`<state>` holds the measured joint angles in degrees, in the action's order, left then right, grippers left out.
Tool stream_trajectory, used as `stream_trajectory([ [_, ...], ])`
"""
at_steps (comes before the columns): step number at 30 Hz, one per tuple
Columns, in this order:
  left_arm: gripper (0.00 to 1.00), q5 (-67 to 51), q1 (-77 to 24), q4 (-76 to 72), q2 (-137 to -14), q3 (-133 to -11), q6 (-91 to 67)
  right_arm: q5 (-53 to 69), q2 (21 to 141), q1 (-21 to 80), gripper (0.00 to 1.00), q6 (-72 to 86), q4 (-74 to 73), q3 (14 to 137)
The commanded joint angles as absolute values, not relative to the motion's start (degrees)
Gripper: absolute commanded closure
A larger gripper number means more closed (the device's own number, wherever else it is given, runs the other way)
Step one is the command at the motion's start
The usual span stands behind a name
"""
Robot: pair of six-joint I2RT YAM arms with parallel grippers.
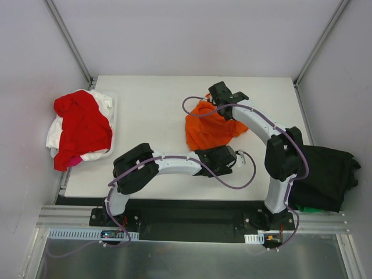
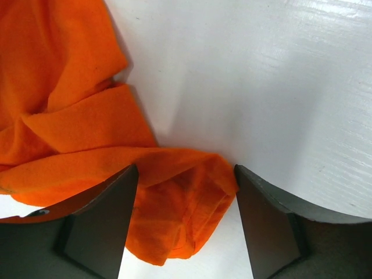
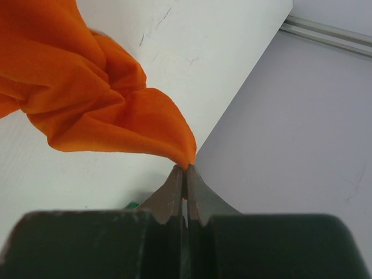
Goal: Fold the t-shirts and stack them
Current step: Flatten out the tshirt
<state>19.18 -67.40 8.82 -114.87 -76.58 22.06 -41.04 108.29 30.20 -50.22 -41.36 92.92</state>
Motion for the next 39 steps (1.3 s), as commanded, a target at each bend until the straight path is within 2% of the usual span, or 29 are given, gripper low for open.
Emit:
stream_trajectory([
  [1, 0.40, 19.2, -65.9, 10.0, -115.8, -75.7, 21.5, -40.4, 103.7, 30.1, 0.99, -49.0, -41.9, 91.7],
  [3, 0.50, 16.1, -65.3, 12.3, -116.0, -76.5, 19.9, -41.0, 103.4, 30.1, 0.99, -49.4, -41.8, 91.1],
  [4, 0.59, 15.1, -65.0, 13.1, -116.2, -76.9, 19.3, -41.1, 102.9, 30.2, 0.99, -49.6, -41.8, 91.1],
  [6, 0.66, 12.6, -64.1, 14.8, -116.5, -77.3, 18.5, -41.2, 102.5, 30.2, 0.99, -49.8, -41.9, 90.8],
  [7, 0.73, 12.2, -63.9, 15.2, -116.6, -77.3, 18.4, -41.2, 102.2, 30.1, 0.99, -50.0, -42.0, 90.9],
  [9, 1.00, 12.6, -63.5, 15.9, -116.7, -76.7, 18.5, -41.4, 101.8, 30.2, 0.99, -50.0, -42.2, 90.6],
  [12, 1.00, 13.4, -62.1, 15.7, -114.2, -73.9, 18.5, -41.6, 101.0, 30.0, 0.99, -50.1, -41.7, 89.7],
  [17, 1.00, 15.7, -57.9, 14.5, -102.3, -71.0, 21.3, -42.0, 99.9, 29.4, 0.99, -49.5, -40.0, 88.9],
  [27, 1.00, 21.4, -45.1, 12.8, -82.7, -75.8, 29.4, -46.7, 96.1, 27.5, 0.99, -50.3, -40.0, 93.2],
  [39, 1.00, 26.2, -31.1, 10.9, -80.7, -79.2, 29.8, -51.7, 90.3, 22.4, 0.99, -54.1, -40.0, 101.9],
])
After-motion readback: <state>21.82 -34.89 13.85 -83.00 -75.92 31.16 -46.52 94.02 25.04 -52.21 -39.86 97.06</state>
